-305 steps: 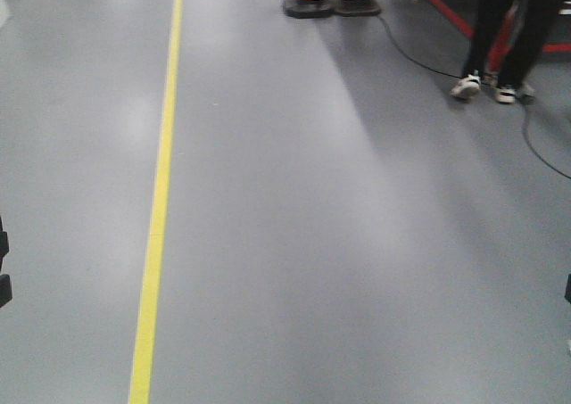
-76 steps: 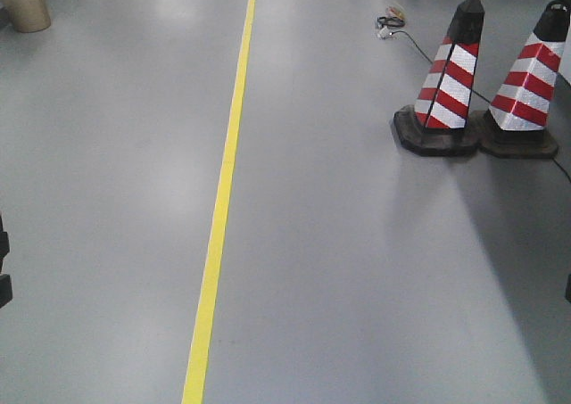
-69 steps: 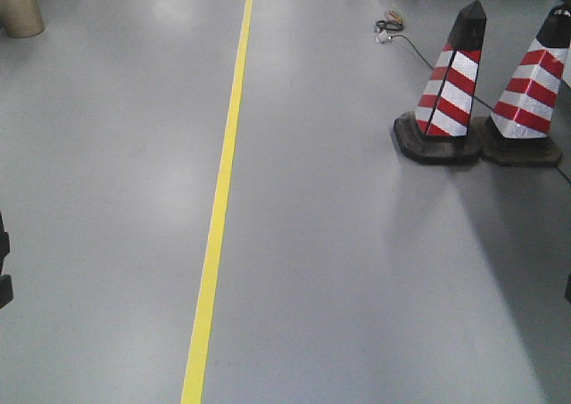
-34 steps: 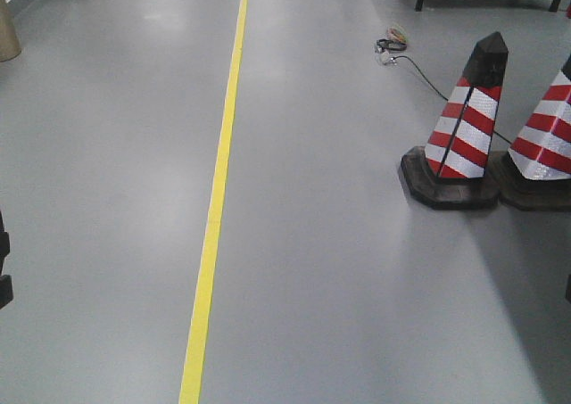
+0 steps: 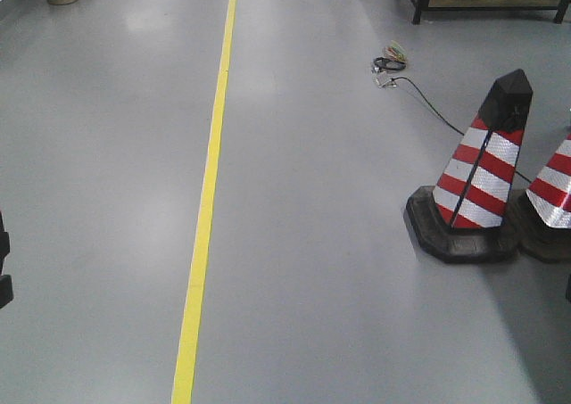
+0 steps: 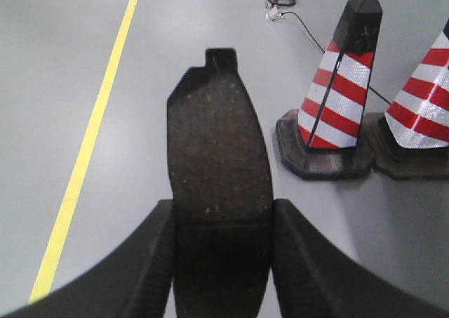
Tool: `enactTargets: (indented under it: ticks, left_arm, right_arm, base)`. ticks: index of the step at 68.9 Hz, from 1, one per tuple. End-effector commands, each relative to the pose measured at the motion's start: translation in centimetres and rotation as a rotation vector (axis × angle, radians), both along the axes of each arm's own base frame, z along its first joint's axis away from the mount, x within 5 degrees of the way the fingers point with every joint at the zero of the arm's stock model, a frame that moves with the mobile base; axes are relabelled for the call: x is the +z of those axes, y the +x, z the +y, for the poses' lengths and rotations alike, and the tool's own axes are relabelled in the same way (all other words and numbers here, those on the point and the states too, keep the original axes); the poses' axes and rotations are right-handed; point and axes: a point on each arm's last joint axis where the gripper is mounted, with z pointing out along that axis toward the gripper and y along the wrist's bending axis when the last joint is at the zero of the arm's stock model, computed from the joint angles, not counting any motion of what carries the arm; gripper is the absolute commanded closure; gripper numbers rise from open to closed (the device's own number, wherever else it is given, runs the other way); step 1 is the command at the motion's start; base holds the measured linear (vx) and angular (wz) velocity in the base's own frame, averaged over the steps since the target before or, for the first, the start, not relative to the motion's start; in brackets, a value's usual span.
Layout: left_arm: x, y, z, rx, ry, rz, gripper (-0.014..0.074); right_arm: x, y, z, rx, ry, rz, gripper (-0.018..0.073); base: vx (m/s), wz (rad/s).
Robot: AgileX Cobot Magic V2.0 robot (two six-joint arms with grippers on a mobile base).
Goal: Move and align brake pads A on conveyor
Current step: 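Drive past the striped cones to the black belt conveyor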
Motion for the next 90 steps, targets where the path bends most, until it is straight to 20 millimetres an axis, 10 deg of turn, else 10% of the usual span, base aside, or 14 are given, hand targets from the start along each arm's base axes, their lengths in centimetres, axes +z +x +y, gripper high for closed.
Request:
enactTargets:
  ticks: [1, 90]
  left_arm:
    - [1.77, 0.39, -0.10, 0.002, -0.025, -0.122, 0.0514]
    - [1.77, 0.39, -0.10, 0.002, -0.025, -0.122, 0.0514]
  right_arm:
    - [1.82, 0.28, 0.03, 0.009, -0.013, -0.122, 0.0534]
    - [1.82, 0.28, 0.03, 0.009, -0.013, -0.122, 0.0534]
  base:
    - [0.56, -0.05]
    - [0.49, -0.06]
